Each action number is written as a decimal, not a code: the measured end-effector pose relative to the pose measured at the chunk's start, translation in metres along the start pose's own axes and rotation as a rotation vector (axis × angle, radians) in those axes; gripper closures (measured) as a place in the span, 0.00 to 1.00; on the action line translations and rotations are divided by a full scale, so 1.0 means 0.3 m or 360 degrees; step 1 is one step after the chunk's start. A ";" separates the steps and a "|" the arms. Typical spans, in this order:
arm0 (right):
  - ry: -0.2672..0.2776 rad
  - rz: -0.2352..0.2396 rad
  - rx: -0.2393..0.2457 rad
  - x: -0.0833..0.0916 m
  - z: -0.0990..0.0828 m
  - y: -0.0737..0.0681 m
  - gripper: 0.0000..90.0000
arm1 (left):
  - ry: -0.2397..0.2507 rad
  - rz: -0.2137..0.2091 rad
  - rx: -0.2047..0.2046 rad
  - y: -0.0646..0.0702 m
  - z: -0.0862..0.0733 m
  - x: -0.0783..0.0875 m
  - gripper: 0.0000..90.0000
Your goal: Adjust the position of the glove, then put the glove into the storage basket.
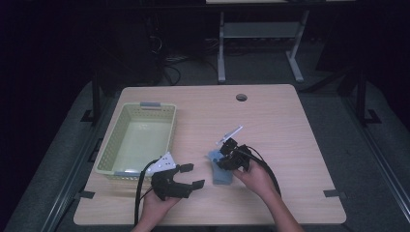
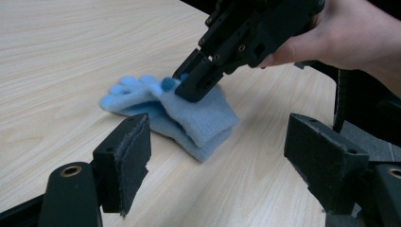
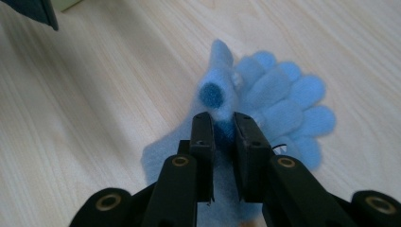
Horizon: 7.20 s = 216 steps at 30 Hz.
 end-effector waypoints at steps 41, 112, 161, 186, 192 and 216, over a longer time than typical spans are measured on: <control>0.0283 0.0111 -0.0289 0.032 -0.087 0.038 0.46 | -0.0189 -0.0041 0.0305 -0.008 -0.002 -0.125 0.28; 0.0631 0.0474 -0.0873 -0.030 -0.238 0.037 0.79 | -0.0354 -0.0203 0.0897 -0.080 -0.030 -0.287 0.79; 0.0713 0.0447 -0.0720 0.109 -0.107 0.011 0.80 | -0.0233 -0.0221 0.0751 -0.082 0.141 -0.198 0.80; 0.0671 0.0447 -0.0650 0.108 -0.020 -0.019 0.80 | -0.0195 -0.0218 0.0786 -0.124 0.163 -0.126 0.80; 0.0691 0.0466 -0.0638 0.114 0.002 -0.027 0.80 | -0.0188 -0.0213 0.0779 -0.134 0.179 -0.103 0.80; 0.0680 0.0484 -0.0535 0.117 0.132 -0.074 0.80 | -0.0133 -0.0229 0.0781 -0.208 0.218 0.004 0.81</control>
Point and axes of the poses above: each handheld gripper's, and its own axes: x roughly backward along the jaws, z roughly out of its top, y roughly to its right, the point moved 4 cm from there along -x, roughly forward along the jaws, and after that the axes turned 7 degrees about z, right-handed, at the moved point
